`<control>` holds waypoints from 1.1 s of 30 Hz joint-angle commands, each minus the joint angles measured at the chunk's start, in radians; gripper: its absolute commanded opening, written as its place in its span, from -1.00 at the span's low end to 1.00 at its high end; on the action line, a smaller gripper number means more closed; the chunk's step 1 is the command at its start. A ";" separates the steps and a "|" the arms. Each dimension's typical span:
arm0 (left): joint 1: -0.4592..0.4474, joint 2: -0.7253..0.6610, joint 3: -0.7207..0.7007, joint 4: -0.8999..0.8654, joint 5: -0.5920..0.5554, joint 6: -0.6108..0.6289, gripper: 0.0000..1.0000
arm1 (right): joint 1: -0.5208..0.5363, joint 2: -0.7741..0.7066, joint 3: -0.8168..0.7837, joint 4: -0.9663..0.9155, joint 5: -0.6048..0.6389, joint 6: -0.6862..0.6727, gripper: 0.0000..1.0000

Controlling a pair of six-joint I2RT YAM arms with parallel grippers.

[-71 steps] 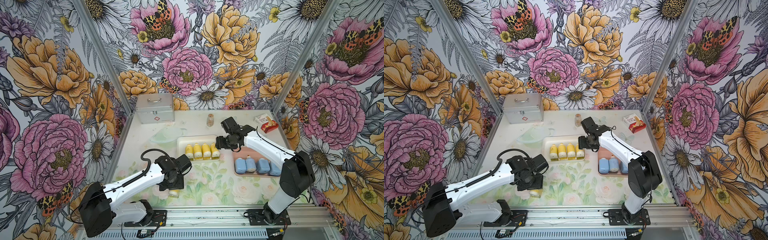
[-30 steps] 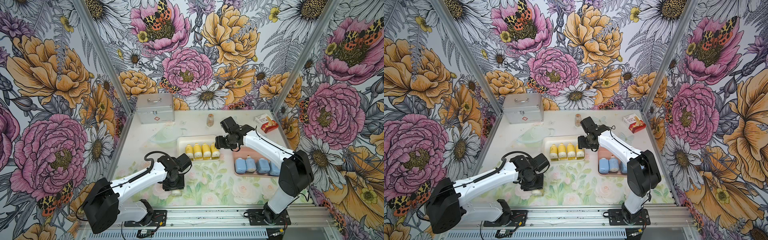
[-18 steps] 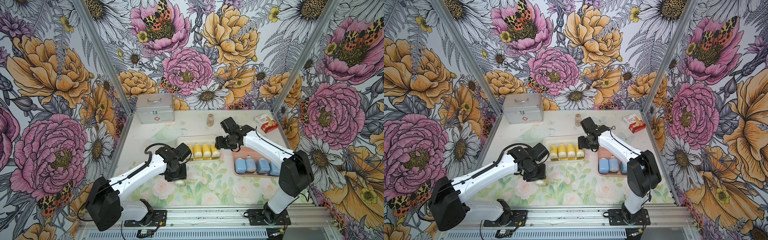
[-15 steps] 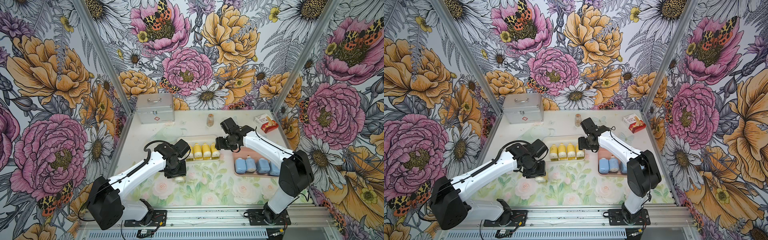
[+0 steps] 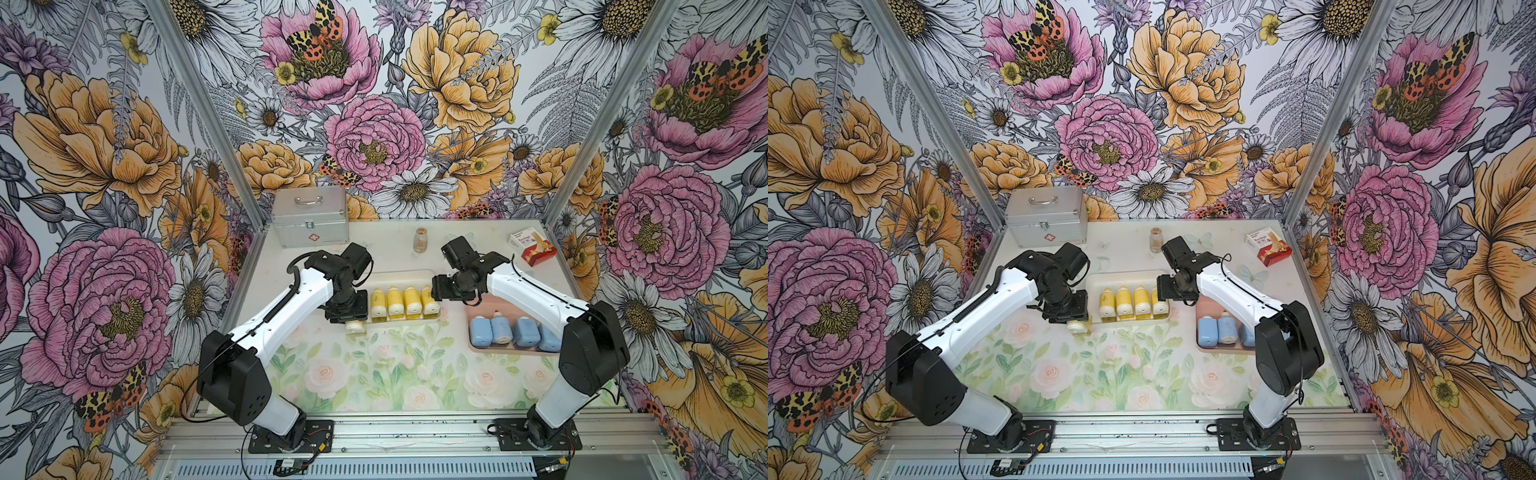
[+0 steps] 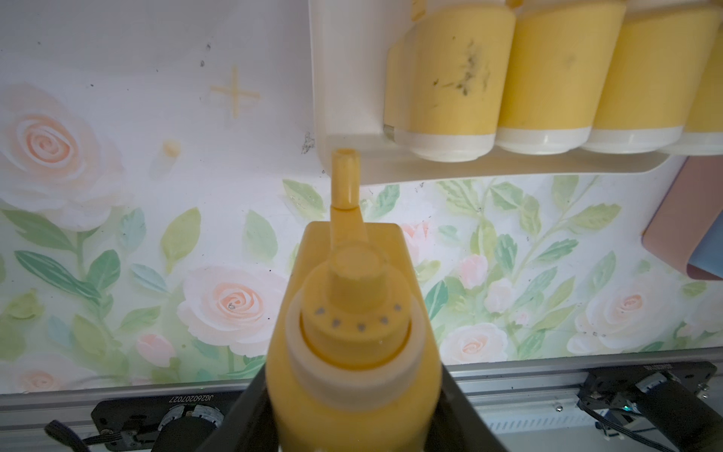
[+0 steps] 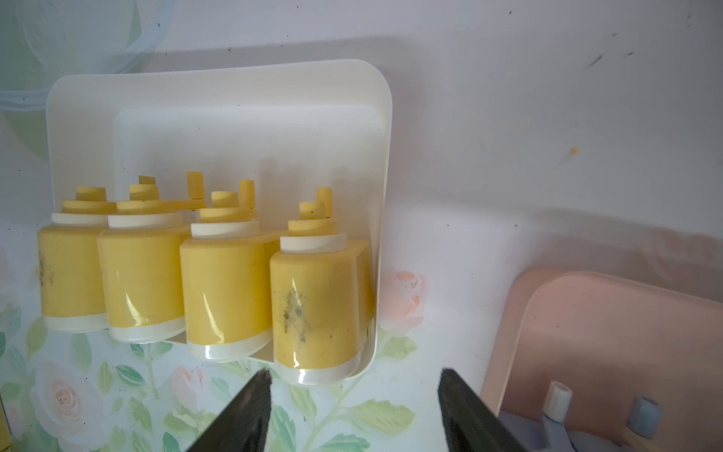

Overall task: Place the pencil sharpeners by color into the storage box
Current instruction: Place the pencil sharpener in the storage box.

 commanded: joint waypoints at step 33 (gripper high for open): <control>0.094 0.395 0.351 -0.043 -0.044 0.117 -0.18 | 0.004 -0.068 -0.052 0.032 0.024 -0.004 0.40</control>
